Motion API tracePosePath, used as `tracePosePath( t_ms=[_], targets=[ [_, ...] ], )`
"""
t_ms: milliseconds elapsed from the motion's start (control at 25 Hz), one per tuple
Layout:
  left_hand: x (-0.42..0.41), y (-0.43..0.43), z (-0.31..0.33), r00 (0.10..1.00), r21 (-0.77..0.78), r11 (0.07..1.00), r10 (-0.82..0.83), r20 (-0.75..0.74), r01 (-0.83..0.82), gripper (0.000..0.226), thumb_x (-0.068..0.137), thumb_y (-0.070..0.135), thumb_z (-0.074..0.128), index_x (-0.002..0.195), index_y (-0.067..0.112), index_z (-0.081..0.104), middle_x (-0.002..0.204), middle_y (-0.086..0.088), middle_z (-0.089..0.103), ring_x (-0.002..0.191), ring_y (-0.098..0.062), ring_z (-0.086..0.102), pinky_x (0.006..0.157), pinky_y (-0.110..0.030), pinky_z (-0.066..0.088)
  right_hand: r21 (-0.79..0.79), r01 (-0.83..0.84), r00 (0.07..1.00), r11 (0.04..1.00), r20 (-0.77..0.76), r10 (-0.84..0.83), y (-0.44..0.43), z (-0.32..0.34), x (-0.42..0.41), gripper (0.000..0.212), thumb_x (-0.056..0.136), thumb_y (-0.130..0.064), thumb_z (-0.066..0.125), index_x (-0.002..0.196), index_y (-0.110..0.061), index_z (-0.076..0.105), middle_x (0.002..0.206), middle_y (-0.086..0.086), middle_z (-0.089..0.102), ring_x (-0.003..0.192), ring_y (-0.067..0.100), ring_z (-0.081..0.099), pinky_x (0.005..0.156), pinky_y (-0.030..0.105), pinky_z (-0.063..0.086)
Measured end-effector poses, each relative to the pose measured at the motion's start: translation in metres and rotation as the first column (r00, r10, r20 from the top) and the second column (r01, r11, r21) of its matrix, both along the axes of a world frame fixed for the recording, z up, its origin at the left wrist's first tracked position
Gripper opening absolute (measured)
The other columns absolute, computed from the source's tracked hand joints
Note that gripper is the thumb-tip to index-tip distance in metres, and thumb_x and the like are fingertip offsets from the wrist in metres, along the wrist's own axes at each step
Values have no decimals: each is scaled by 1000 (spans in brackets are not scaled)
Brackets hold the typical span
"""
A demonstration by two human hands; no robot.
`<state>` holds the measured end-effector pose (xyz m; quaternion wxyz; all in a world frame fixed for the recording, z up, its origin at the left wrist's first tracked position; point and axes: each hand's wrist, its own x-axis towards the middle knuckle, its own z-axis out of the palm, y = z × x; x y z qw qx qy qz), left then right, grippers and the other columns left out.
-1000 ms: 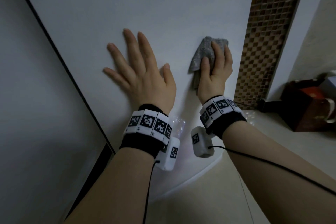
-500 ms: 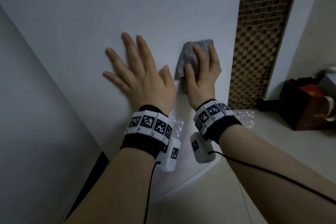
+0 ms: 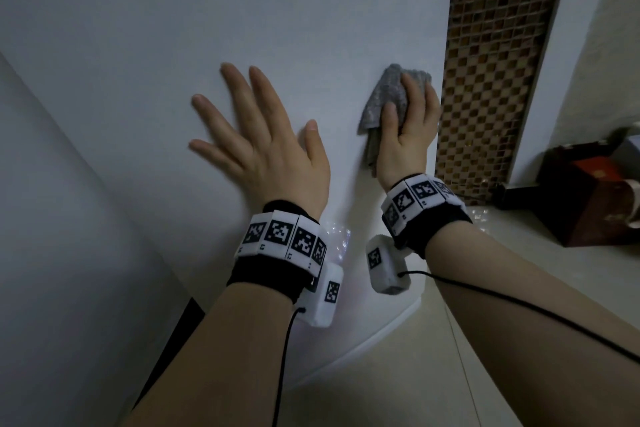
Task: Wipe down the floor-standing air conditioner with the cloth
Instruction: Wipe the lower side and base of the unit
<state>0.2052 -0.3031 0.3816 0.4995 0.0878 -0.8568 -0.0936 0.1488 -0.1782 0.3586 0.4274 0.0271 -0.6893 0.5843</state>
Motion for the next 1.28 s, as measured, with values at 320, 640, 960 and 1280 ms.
tracePosePath(
  t_ms=[320,640,960,1280],
  targets=[
    [-6,15,0,1000,-20,999,-27,-8,26,79,88,46,46,151,12,12,159,-12,8,142,-48,3,110,-68,3,21,-33,999,999,1,33,12,-2,-6,43,94,-23,48,136,-19,43,151,13,19,138,25,20,116,36,17],
    [-11,21,-2,1000,-28,1000,-12,-9,12,79,88,46,46,151,13,12,159,-13,8,142,-48,3,110,-68,4,59,-33,999,998,-5,33,20,-9,-11,44,93,-25,46,137,-17,42,151,14,19,137,21,18,113,27,13],
    [-16,36,-3,1000,-40,999,-13,-1,13,79,88,46,45,151,11,12,159,-11,7,142,-47,2,110,-68,3,186,-60,996,981,-60,72,24,-24,-11,44,94,-22,49,137,-22,40,152,13,16,138,21,16,115,32,13],
    [-21,42,-2,1000,-29,999,26,-10,-26,80,88,45,47,151,12,12,159,-12,8,141,-49,4,110,-68,3,167,-50,996,985,-61,61,29,-28,-18,44,93,-20,50,136,-15,43,151,16,19,137,25,20,113,30,15]
  ],
)
